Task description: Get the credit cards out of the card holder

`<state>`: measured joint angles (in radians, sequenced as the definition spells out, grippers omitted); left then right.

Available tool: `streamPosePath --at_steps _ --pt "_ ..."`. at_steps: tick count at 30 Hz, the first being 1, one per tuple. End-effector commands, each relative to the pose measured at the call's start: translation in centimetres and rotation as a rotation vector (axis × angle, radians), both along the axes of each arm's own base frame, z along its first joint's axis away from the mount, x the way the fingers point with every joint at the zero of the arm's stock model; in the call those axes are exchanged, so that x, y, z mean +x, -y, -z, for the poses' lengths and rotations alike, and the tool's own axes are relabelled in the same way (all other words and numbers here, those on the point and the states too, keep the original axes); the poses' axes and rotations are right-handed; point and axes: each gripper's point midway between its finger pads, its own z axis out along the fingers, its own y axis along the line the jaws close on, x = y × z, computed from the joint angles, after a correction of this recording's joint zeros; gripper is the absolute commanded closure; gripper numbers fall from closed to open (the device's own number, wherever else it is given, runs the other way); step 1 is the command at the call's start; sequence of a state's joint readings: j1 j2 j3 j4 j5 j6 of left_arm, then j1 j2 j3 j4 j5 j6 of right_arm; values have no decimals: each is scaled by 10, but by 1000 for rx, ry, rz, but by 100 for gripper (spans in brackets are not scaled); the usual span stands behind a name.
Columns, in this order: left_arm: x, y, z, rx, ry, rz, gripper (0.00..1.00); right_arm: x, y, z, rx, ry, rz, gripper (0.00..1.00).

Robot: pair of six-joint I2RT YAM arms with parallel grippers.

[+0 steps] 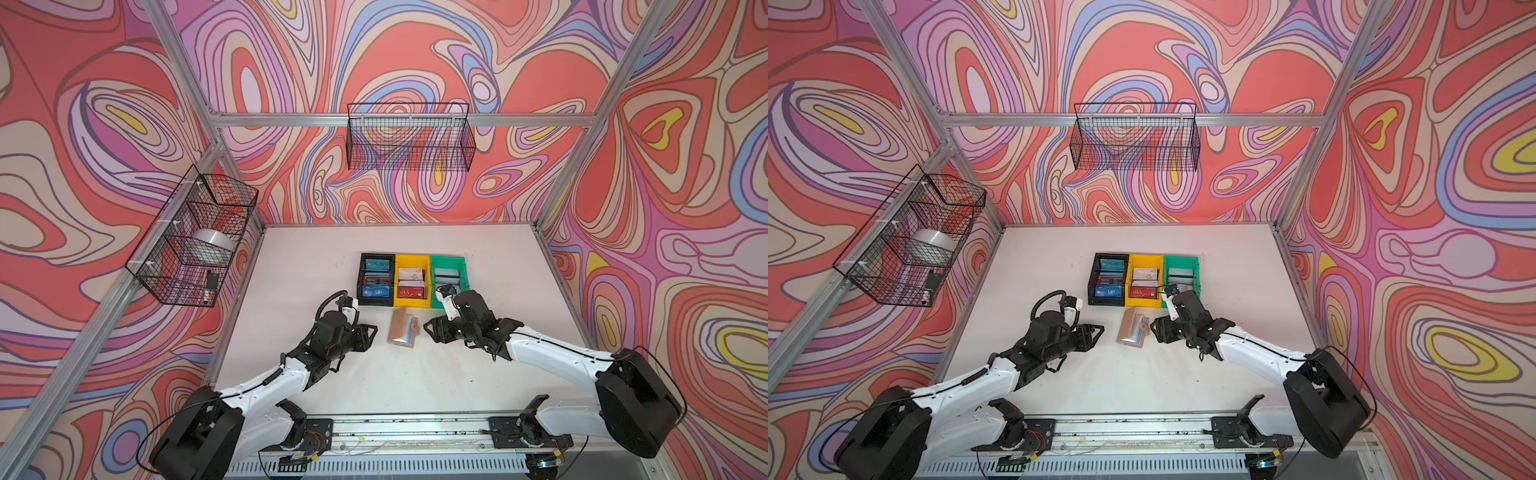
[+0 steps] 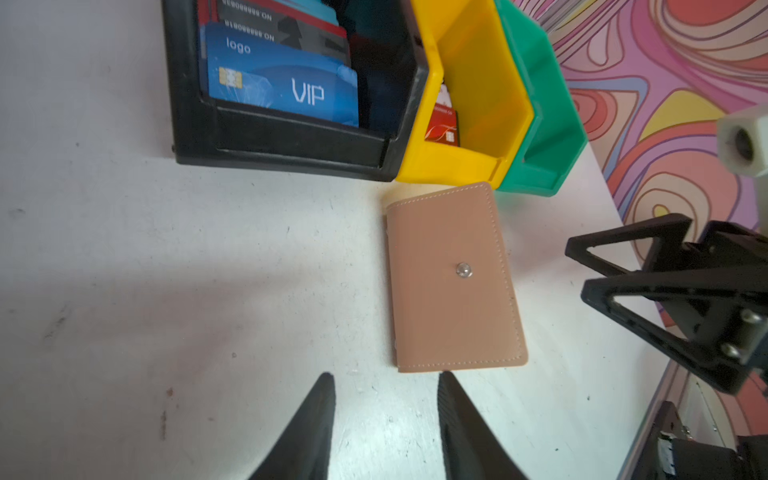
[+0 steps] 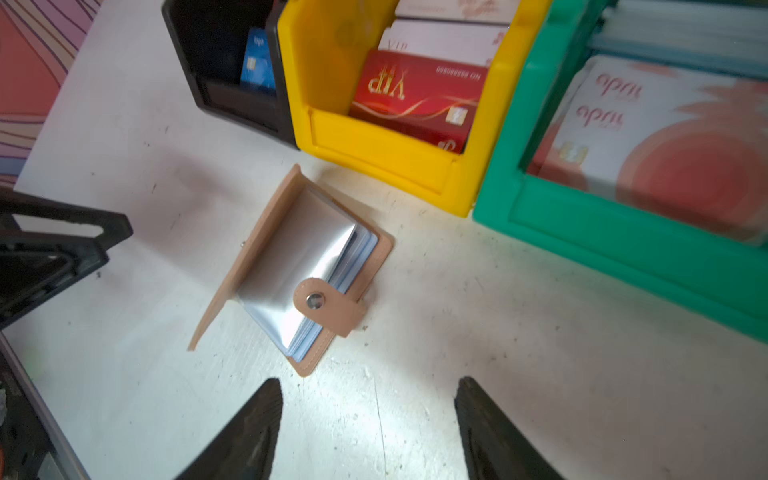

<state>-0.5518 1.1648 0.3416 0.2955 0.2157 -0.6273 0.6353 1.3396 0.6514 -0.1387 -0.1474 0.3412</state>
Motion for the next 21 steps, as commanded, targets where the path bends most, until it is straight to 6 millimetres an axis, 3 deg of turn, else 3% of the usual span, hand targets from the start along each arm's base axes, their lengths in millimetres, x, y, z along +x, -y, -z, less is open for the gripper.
streamPosePath --at_steps 1,5,11,21 --pt "23 21 -14 -42 30 -9 68 -3 -13 0 -10 -15 -41 32" --pt "40 45 -10 -79 12 16 82 -1 -16 3 -30 -13 -46 33" --pt "65 72 -22 -142 24 46 86 1 -22 8 -64 -10 -61 33" --pt "60 88 4 -159 -30 70 87 12 -27 21 -114 -20 -35 34"
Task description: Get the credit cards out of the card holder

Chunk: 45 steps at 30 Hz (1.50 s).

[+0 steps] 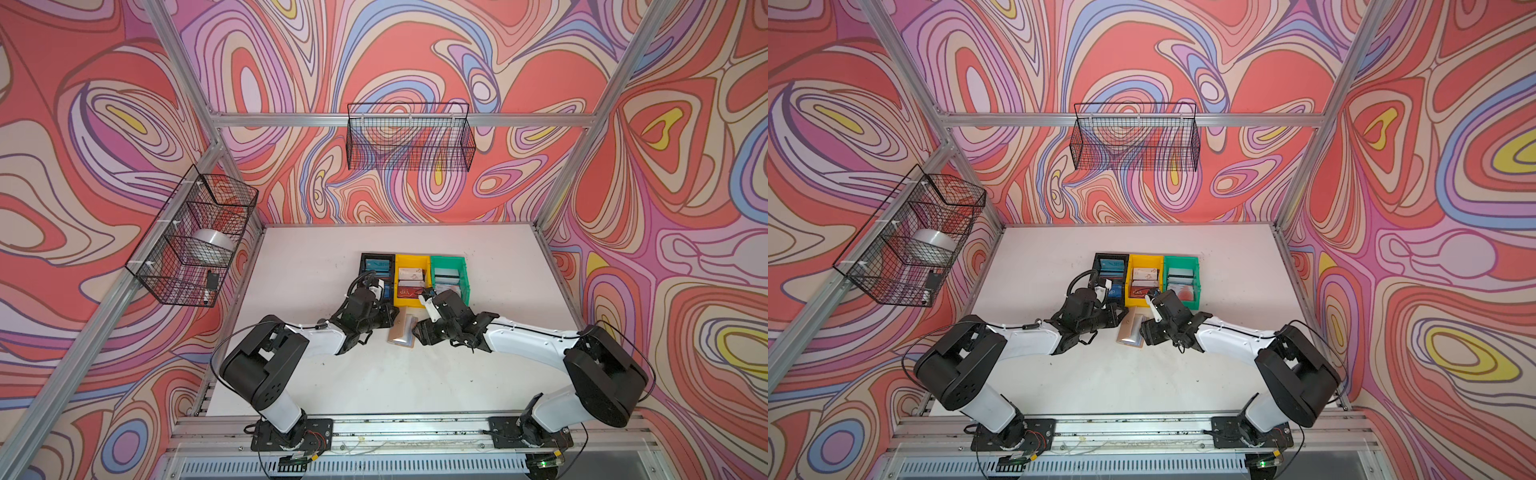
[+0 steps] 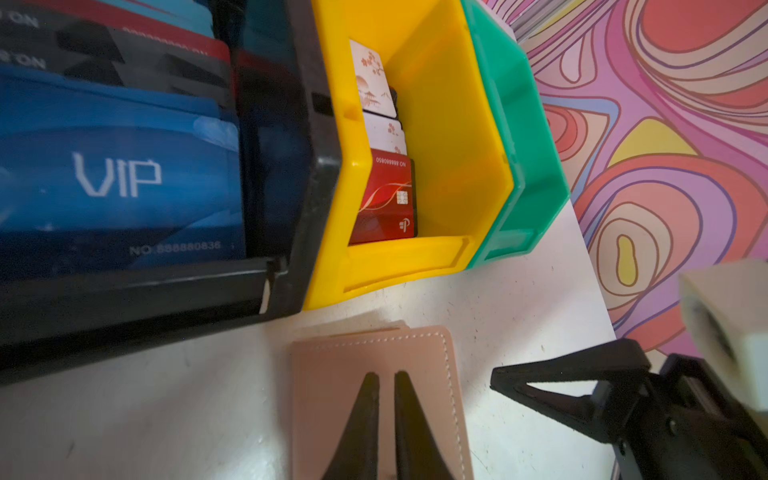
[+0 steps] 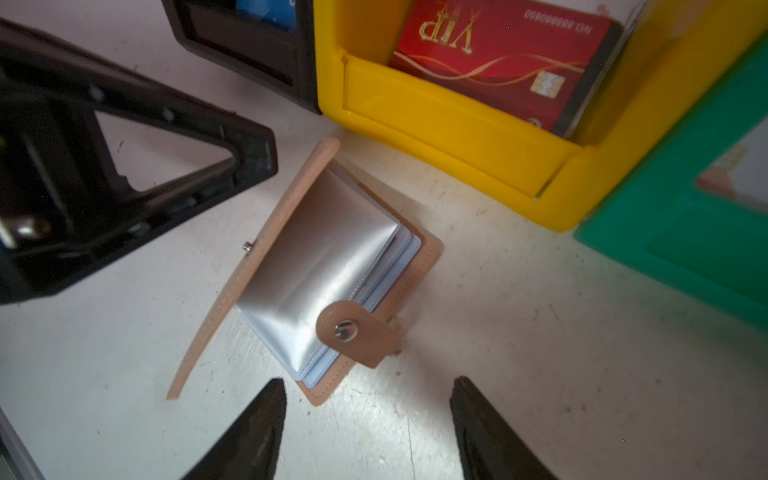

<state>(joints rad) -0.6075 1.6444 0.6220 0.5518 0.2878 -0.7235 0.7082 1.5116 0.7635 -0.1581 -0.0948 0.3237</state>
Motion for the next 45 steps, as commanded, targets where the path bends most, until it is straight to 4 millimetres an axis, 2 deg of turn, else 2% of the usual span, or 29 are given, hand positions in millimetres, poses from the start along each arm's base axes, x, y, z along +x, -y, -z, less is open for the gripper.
streamPosePath --at_steps 1,9,17,23,27,33,39,41,45 --pt "-2 9 1 -38 0 7 87 6 0 3 -29 5 15 34" --pt "-11 16 18 -34 -45 14 88 9 -6 11 -34 -18 9 35" --pt "-16 14 35 -6 -83 8 88 17 4 17 -93 -8 76 40" --pt "-22 9 52 20 -113 -6 89 21 11 14 -111 7 117 43" --pt "-23 9 58 5 -122 -13 89 20 9 15 -110 0 111 48" --pt "-22 12 48 -29 -105 -7 89 22 8 17 -115 -10 120 48" --pt "-24 9 20 -17 -66 6 89 19 2 12 -83 -15 91 50" --pt "-25 5 10 7 -50 11 89 18 1 13 -80 -17 82 51" --pt "-29 -5 3 76 -34 10 87 17 1 14 -85 -19 78 51"
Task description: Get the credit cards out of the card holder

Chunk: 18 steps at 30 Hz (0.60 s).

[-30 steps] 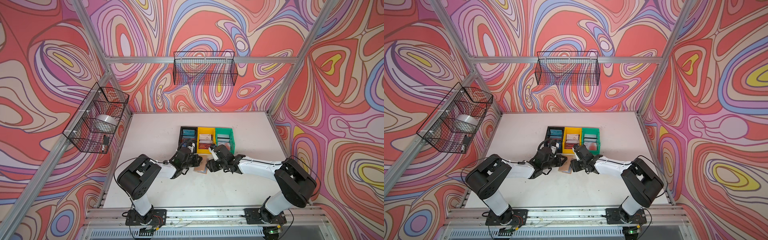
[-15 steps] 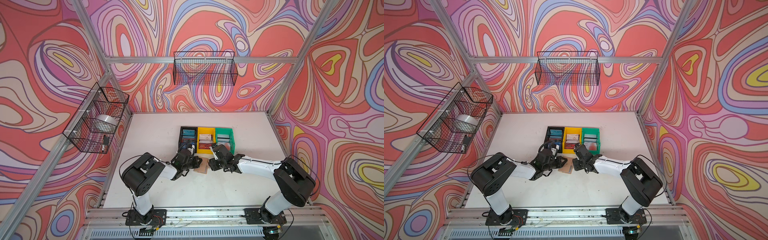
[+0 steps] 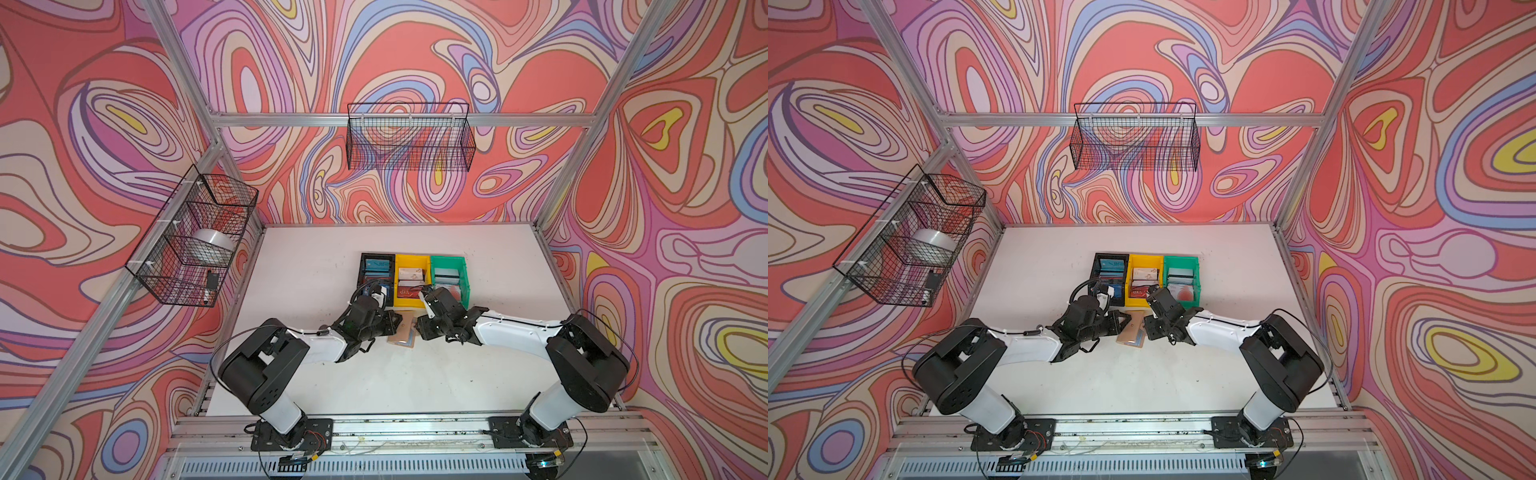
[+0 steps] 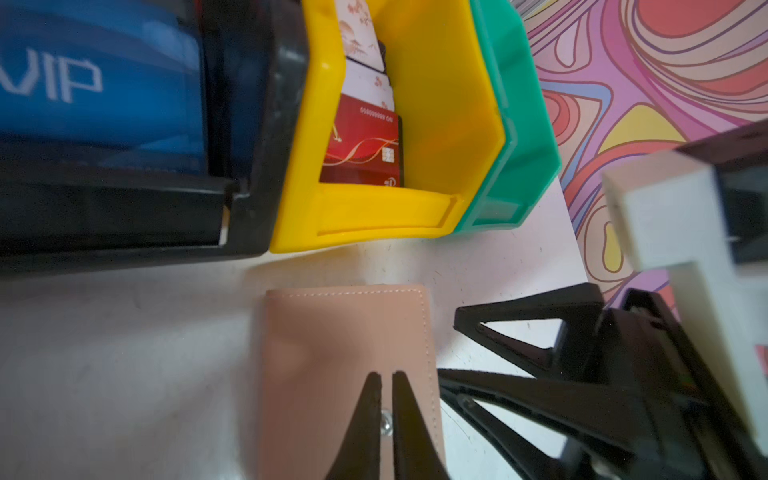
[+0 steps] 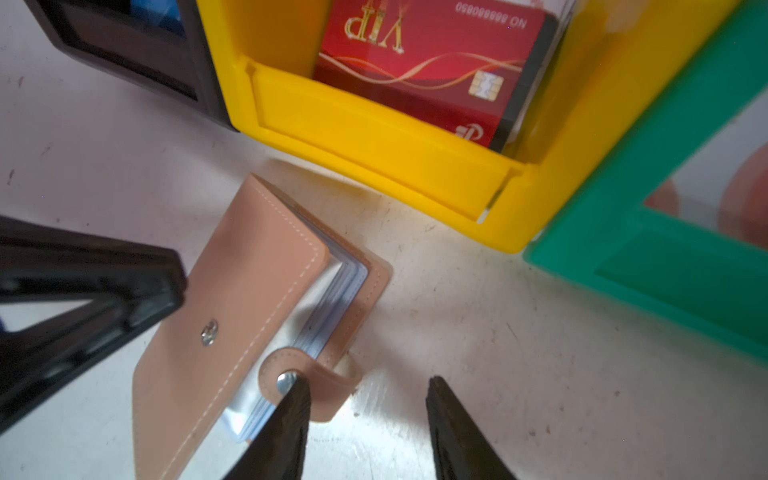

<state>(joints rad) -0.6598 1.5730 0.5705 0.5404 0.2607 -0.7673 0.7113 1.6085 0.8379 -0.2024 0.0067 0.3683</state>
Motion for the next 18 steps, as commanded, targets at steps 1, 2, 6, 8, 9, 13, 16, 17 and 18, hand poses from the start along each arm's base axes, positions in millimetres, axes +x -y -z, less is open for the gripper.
streamPosePath --at_steps 1,2,6,8,9,13,16,17,18 --pt "-8 -13 10 110 -22 0 87 0 -5 -1 3 -3 -14 51" --pt "-9 -16 13 122 -27 -5 87 0 -7 -1 3 -5 -16 51" --pt "-15 -23 27 121 -57 -30 87 2 -11 1 2 -7 -19 51" --pt "-21 -28 40 118 -84 -47 87 3 -13 2 1 -8 -19 51" --pt "-23 -30 45 115 -96 -57 87 4 -13 1 3 -7 -17 52" --pt "-24 -29 51 86 -110 -69 88 8 -17 -1 6 -2 -20 51" --pt "-24 -28 49 83 -112 -65 88 10 -20 -3 8 3 -30 51" --pt "-24 -28 47 84 -107 -63 87 10 -22 -4 11 4 -35 51" --pt "-24 -29 45 87 -102 -62 87 10 -25 -5 17 4 -43 51"
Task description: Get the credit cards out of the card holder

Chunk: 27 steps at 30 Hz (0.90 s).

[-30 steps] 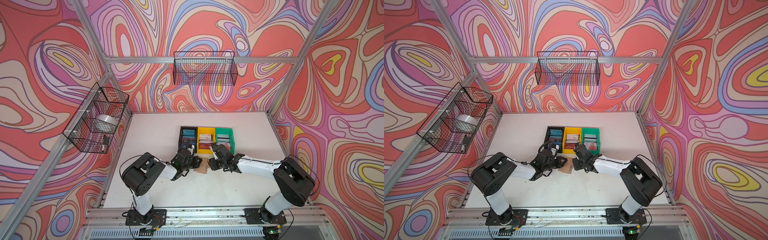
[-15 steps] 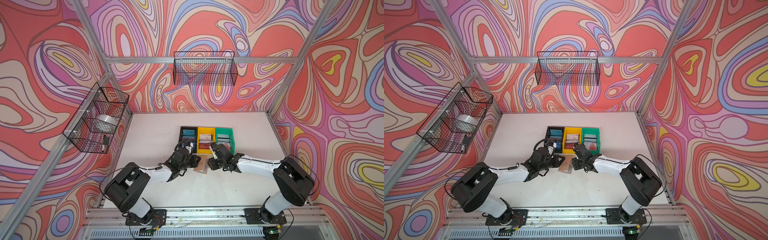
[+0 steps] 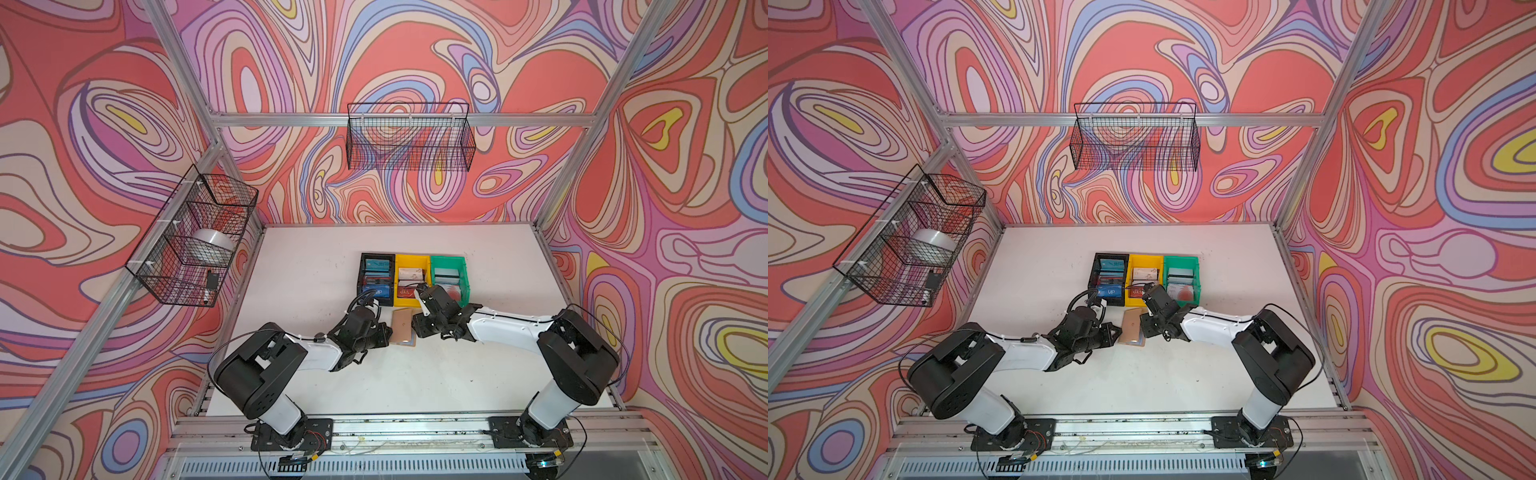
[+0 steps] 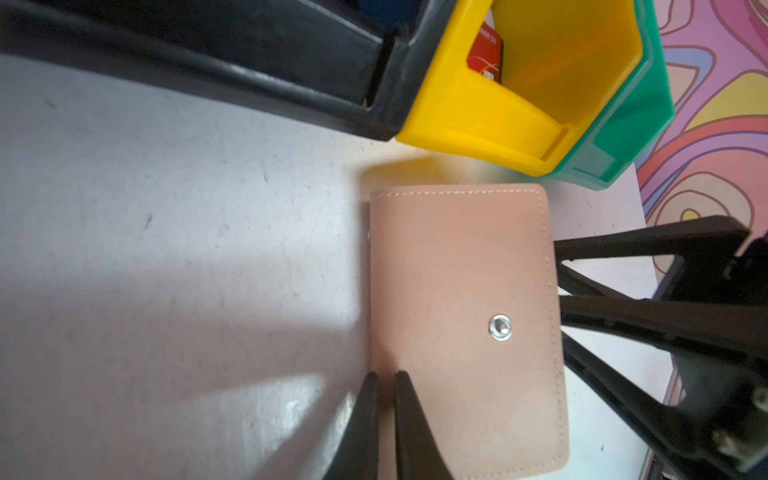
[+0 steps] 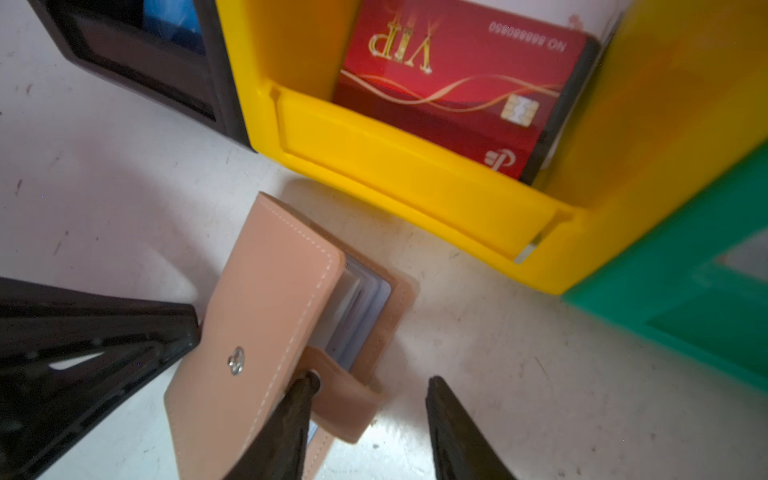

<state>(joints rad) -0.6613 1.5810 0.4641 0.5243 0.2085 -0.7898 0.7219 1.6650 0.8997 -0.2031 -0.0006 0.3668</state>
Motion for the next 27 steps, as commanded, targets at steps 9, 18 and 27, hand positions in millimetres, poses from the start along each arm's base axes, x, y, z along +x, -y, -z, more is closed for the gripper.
streamPosePath --at_steps 9,18,27 --pt "-2 -17 -24 79 41 -23 88 0 -31 -10 27 8 -104 53" --pt "-8 -55 -52 67 45 -126 81 -3 -62 -27 79 24 -200 53" --pt "-10 -63 -62 80 39 -130 65 -7 -97 -1 100 -84 -285 53"
